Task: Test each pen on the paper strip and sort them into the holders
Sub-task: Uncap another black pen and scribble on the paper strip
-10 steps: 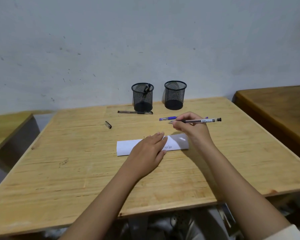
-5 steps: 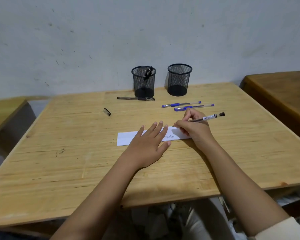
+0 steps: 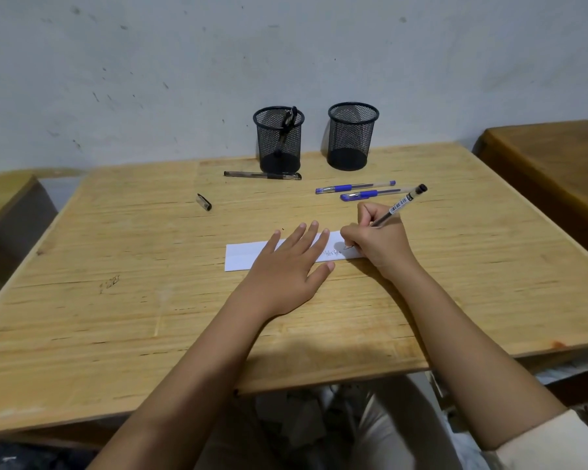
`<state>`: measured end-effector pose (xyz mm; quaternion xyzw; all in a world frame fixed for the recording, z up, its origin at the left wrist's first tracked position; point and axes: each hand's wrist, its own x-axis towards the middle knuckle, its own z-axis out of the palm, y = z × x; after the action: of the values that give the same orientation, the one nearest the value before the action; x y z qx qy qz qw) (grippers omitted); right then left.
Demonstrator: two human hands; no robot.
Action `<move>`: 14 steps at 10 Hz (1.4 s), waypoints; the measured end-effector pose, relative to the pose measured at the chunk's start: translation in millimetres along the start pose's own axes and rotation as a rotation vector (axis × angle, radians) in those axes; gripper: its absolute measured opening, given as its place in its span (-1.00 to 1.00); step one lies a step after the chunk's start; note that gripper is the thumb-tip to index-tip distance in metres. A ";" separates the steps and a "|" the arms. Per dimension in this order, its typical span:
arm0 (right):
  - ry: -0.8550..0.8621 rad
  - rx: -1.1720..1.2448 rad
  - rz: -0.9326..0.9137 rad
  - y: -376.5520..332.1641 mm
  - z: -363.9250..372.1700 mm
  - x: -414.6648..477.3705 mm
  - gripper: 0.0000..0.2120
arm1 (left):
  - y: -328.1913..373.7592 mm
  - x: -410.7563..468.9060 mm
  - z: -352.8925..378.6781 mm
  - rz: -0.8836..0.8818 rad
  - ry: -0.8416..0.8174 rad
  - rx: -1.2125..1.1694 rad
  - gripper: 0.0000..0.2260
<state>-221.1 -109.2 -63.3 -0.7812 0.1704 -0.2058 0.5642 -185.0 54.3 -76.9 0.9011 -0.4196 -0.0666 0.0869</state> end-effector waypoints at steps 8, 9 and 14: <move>-0.047 -0.002 -0.009 -0.2 -1.0 1.2 -0.71 | -0.2 -0.1 0.7 0.001 0.011 -0.010 -0.50; -0.045 -0.036 -0.015 -0.8 0.3 -0.2 -0.78 | -0.6 -0.1 0.4 -0.001 0.010 -0.016 -0.50; -0.031 -0.028 -0.022 -2.6 0.3 -2.3 -0.72 | 0.0 0.7 0.4 -0.003 0.003 -0.009 -0.50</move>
<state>-222.7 -107.0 -61.3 -0.7940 0.1562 -0.1975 0.5534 -184.6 53.7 -77.4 0.9014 -0.4178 -0.0674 0.0913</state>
